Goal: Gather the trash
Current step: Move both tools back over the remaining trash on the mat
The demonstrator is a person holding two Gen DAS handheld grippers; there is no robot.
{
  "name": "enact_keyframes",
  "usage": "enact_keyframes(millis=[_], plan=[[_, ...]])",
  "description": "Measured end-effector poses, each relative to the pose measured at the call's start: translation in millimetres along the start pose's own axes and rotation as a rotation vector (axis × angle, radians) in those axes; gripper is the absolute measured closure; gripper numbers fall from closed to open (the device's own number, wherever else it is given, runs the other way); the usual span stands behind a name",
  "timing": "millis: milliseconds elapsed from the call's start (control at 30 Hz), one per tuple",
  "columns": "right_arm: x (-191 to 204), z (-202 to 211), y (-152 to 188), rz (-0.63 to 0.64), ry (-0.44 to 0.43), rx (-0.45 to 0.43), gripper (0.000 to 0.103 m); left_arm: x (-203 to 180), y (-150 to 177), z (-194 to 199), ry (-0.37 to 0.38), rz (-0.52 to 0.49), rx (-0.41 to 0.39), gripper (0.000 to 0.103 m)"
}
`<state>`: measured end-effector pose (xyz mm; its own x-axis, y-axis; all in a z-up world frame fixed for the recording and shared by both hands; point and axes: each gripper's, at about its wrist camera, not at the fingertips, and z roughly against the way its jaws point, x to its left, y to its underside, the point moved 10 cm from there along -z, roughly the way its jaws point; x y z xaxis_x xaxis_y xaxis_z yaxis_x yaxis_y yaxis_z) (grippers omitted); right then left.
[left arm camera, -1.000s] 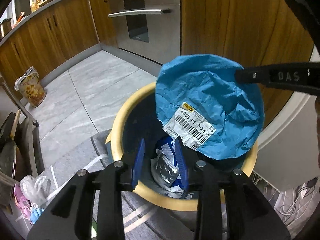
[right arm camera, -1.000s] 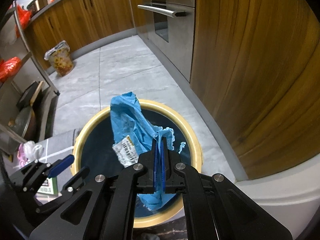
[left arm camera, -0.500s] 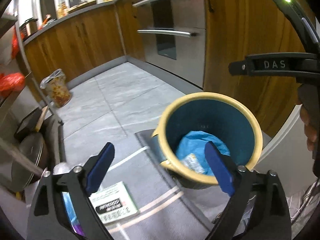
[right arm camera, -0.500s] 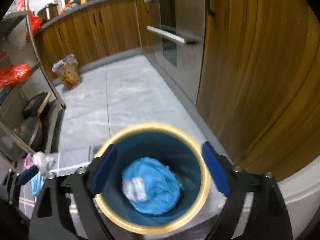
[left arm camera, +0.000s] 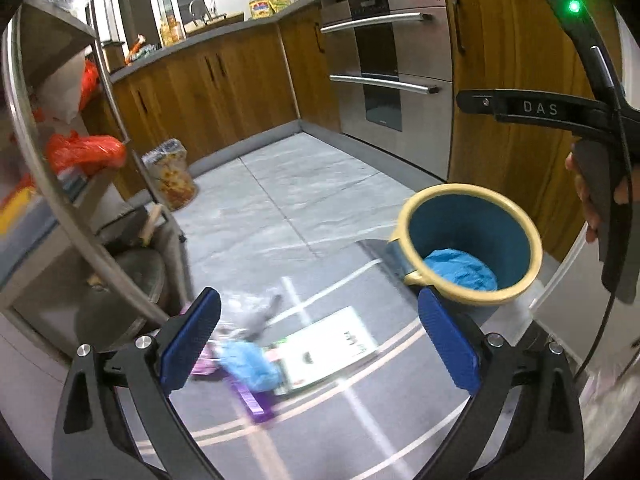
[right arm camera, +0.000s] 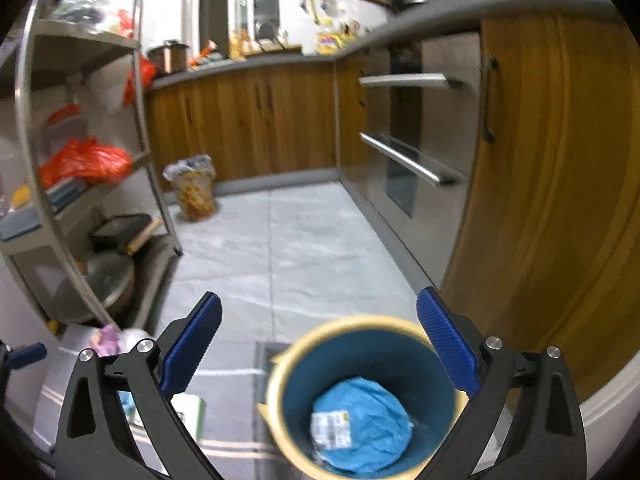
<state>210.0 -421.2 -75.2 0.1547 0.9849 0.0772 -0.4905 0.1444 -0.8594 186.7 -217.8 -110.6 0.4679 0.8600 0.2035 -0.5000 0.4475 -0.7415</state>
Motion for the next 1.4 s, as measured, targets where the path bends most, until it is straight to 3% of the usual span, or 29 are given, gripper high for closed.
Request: enact_keyframes(millis=[100, 267, 400, 567, 800, 1067, 1400], plan=[[23.9, 0.3, -1.6, 0.029, -0.034, -0.004, 0.005, 31.9, 1.6, 11.5, -0.039, 0.022, -0.009, 0.006], [51.4, -8.3, 5.2, 0.071, -0.065, 0.024, 0.005, 77.0, 22.6, 11.5, -0.066, 0.148, -0.009, 0.006], [68.0, -21.2, 17.2, 0.076, -0.068, 0.075, 0.005, 109.8, 39.4, 6.8, -0.12, 0.162, 0.014, 0.006], [87.0, -37.1, 32.1, 0.113, -0.077, 0.127, 0.005, 151.7, 45.1, -1.6, -0.145, 0.266, 0.025, 0.006], [105.8, -65.8, 45.3, 0.1, -0.122, 0.198, 0.005, 194.4, 73.9, -34.6, -0.205, 0.31, 0.131, 0.006], [136.0, -89.4, 61.9, 0.139, -0.188, 0.269, 0.005, 192.6, 91.3, -70.2, -0.177, 0.262, 0.192, 0.006], [150.7, -110.7, 83.1, 0.185, -0.21, 0.341, 0.005, 180.8, 102.1, -116.7, -0.171, 0.236, 0.246, 0.006]])
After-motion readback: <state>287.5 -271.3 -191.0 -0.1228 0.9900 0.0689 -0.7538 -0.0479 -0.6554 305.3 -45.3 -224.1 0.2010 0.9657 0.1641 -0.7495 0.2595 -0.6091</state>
